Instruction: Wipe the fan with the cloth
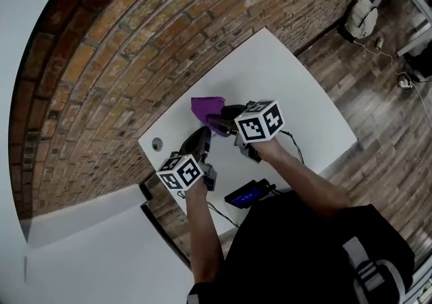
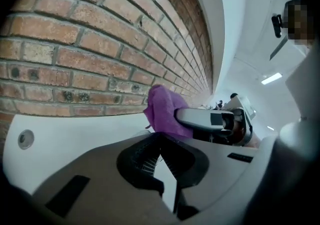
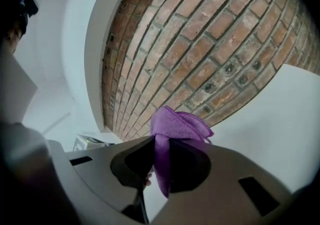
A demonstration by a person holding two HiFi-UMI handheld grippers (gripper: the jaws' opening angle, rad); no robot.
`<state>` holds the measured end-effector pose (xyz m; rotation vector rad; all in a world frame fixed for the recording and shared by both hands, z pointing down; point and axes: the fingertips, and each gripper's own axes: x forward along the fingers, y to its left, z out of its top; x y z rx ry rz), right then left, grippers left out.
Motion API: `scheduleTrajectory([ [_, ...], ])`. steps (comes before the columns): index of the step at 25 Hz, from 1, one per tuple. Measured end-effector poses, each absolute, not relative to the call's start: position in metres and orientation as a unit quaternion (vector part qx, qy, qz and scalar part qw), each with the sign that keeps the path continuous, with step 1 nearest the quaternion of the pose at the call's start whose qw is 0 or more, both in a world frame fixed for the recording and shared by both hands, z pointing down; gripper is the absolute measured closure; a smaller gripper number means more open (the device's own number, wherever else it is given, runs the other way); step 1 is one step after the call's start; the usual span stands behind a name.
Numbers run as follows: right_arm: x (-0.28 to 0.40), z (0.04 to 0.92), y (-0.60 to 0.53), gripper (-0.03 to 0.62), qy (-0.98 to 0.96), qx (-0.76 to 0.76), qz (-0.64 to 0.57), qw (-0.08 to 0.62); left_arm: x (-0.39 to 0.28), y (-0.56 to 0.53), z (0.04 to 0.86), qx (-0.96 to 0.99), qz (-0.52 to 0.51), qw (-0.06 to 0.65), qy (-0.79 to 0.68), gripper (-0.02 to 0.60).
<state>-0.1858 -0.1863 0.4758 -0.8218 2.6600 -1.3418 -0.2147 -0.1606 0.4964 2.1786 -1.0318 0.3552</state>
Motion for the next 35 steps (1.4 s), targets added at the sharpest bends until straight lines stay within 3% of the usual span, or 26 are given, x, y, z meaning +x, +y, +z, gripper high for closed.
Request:
scheduleTrajectory([
  [10,-0.167,0.581,-0.173,0.533,0.812,-0.314,-0.49,-0.043,-0.208,-0.158,0.504,0.838,0.207,0.305,-0.402,0.581],
  [15,-0.174,0.504,-0.185,0.533,0.833,-0.286,-0.471,0.048,-0.208,-0.158,0.503,0.837,0.227,0.296,-0.401,0.581],
  [17,-0.188,0.485,-0.187,0.533,0.848,-0.261,-0.459,0.054,-0.207,-0.156,0.503,0.836,0.227,0.295,-0.403,0.581],
  [20,-0.2,0.499,-0.184,0.533,0.853,-0.252,-0.456,0.037,-0.206,-0.156,0.504,0.836,0.224,0.294,-0.407,0.581],
  [23,-0.185,0.525,-0.189,0.533,0.829,-0.29,-0.475,0.064,-0.206,-0.156,0.504,0.835,0.224,0.294,-0.407,0.581],
  [30,-0.165,0.609,-0.17,0.533,0.737,-0.299,-0.603,0.058,-0.207,-0.153,0.504,0.835,0.213,0.296,-0.412,0.581],
  [35,-0.164,0.506,-0.189,0.533,0.78,-0.243,-0.555,0.159,-0.207,-0.156,0.504,0.837,0.209,0.296,-0.411,0.581],
])
